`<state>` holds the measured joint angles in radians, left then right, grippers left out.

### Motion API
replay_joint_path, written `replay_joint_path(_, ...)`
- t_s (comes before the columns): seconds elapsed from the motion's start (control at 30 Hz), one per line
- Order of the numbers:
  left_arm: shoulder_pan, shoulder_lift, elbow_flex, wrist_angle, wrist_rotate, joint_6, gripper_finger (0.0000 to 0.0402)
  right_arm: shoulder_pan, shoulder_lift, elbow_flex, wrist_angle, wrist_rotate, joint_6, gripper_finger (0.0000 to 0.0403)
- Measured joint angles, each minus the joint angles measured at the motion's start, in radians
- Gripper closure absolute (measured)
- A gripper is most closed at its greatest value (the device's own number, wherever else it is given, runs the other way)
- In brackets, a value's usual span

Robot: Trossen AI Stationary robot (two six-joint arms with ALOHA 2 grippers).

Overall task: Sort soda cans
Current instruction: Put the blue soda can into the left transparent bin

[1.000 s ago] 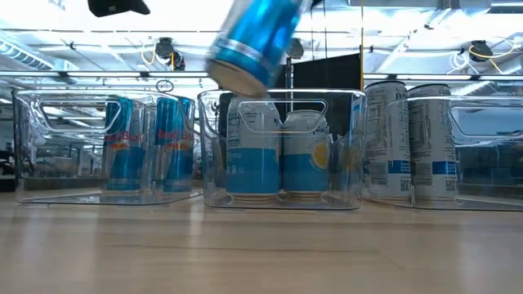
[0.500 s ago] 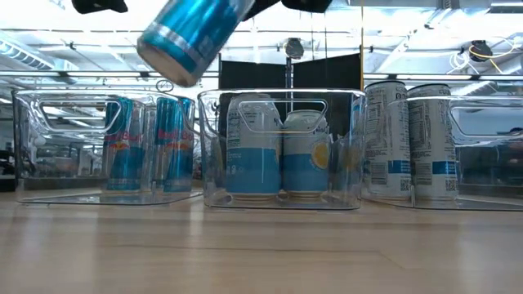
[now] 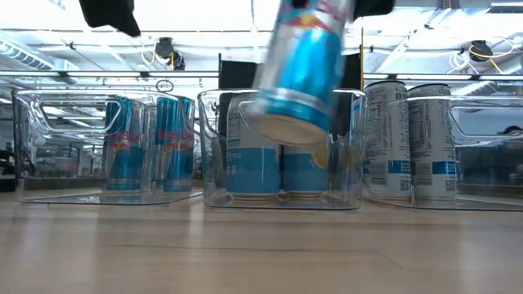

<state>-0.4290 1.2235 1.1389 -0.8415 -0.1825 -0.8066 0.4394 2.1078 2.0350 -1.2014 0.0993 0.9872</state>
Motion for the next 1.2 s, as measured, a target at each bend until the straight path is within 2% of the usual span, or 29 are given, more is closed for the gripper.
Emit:
replay_joint_path(0.27,-0.002,0.172,0.0,0.099,0.005,-0.004,0.0079,0.043,0.007,0.0,-0.2,0.004,0.101,0.016)
replay_joint_path(0.43,-0.009,0.247,0.0,0.219,0.078,-0.027,0.0079,0.08,0.007,0.0,-0.255,0.042,0.189,0.016)
replay_joint_path(0.67,-0.033,0.278,0.0,0.341,0.081,-0.086,0.0079,0.123,0.061,0.0,-0.271,0.059,0.213,0.016)
replay_joint_path(0.83,-0.039,0.303,0.0,0.367,0.056,-0.104,0.0079,0.126,0.094,0.0,-0.275,0.059,0.204,0.0157)
replay_joint_path(1.2,-0.04,0.326,0.0,0.414,0.066,-0.086,0.0079,0.125,0.099,0.0,-0.253,0.052,0.209,0.0128)
